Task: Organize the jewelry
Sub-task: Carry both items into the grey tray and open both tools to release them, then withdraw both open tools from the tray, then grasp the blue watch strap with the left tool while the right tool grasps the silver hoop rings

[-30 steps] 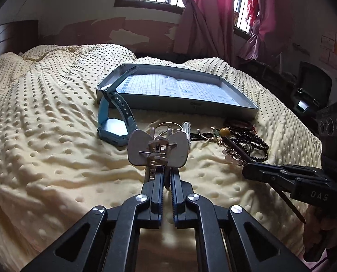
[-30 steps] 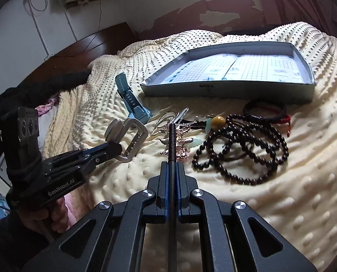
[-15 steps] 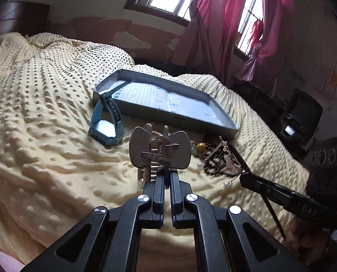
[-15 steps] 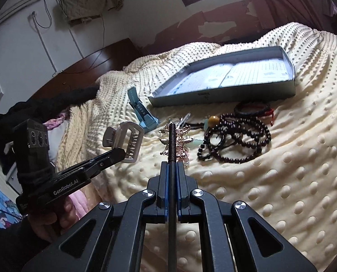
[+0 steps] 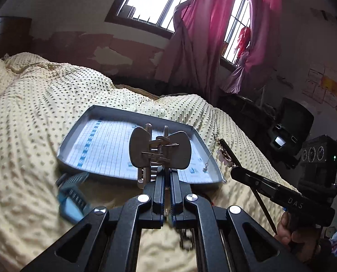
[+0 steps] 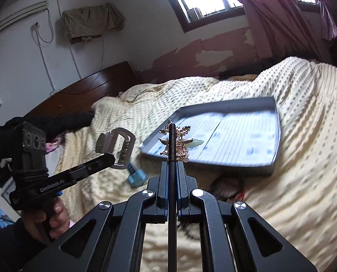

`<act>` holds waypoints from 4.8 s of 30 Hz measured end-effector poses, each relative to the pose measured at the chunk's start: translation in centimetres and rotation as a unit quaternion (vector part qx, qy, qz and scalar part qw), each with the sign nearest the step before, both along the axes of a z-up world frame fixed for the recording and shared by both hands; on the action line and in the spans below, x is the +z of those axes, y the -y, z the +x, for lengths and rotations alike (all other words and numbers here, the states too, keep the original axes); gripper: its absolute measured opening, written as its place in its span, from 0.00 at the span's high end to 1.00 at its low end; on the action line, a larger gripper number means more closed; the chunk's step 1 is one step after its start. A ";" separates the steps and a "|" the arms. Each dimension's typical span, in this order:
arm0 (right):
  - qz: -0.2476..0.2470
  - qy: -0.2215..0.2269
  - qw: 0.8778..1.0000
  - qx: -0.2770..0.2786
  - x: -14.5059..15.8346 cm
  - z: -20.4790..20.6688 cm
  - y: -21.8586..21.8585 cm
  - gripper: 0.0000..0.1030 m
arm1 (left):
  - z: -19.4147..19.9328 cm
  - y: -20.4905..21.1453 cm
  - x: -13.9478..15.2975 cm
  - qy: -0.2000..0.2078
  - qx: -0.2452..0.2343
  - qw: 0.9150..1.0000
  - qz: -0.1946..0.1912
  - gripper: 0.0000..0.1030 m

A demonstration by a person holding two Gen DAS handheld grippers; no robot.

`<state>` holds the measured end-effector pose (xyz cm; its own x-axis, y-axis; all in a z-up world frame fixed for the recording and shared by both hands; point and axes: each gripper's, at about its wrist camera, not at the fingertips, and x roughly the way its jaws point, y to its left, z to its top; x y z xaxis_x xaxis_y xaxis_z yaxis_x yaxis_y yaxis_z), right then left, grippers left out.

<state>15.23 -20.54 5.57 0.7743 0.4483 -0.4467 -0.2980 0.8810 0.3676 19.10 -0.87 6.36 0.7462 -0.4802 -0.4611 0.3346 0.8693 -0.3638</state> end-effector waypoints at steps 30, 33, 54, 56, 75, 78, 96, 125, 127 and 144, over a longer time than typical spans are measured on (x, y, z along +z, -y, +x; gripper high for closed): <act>-0.069 -0.135 0.987 -0.046 -6.1 17.0 2.3 0.94 | 13.2 4.6 -7.3 -0.144 0.011 0.989 -0.004 0.95; -0.072 -0.127 0.988 -0.052 -5.5 16.3 2.8 0.84 | 12.7 4.5 -6.8 -0.143 0.010 0.990 -0.005 0.86; -0.095 0.070 0.988 -0.099 2.3 -2.0 3.4 0.05 | -2.8 0.6 1.7 0.079 0.068 0.994 0.030 0.00; -0.094 0.089 0.986 -0.100 2.6 -3.9 3.0 0.05 | -4.4 0.2 1.6 0.087 0.075 0.992 0.045 0.00; -0.125 0.102 0.980 -0.117 -2.0 -14.1 -0.8 0.03 | -14.6 -2.6 -4.0 0.093 0.055 0.985 0.137 0.00; -0.138 0.082 0.981 -0.110 -3.2 -14.4 -0.8 0.03 | -14.4 -3.1 -4.9 0.067 0.053 0.988 0.130 0.00; -0.097 0.002 0.992 -0.075 -6.0 -10.9 -0.2 0.04 | -10.9 -5.6 -6.8 -0.005 0.083 0.991 0.104 0.02; -0.085 -0.052 0.993 0.061 -5.8 2.2 -8.9 0.69 | 0.4 -7.8 -7.9 -0.065 0.032 0.997 -0.001 0.77; -0.090 -0.057 0.992 0.071 -5.6 3.2 -9.4 0.69 | 0.6 -7.4 -7.8 -0.059 0.032 0.998 0.006 0.81; -0.175 -0.147 0.963 0.144 -8.7 9.7 -13.1 0.77 | 1.7 -8.6 -8.8 -0.078 0.041 0.995 -0.042 0.90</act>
<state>24.94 -7.48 -3.17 0.4581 0.4070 -0.7903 -0.4764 0.8630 0.1682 20.82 7.71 -2.41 0.7066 -0.4619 -0.5361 0.1972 0.8561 -0.4776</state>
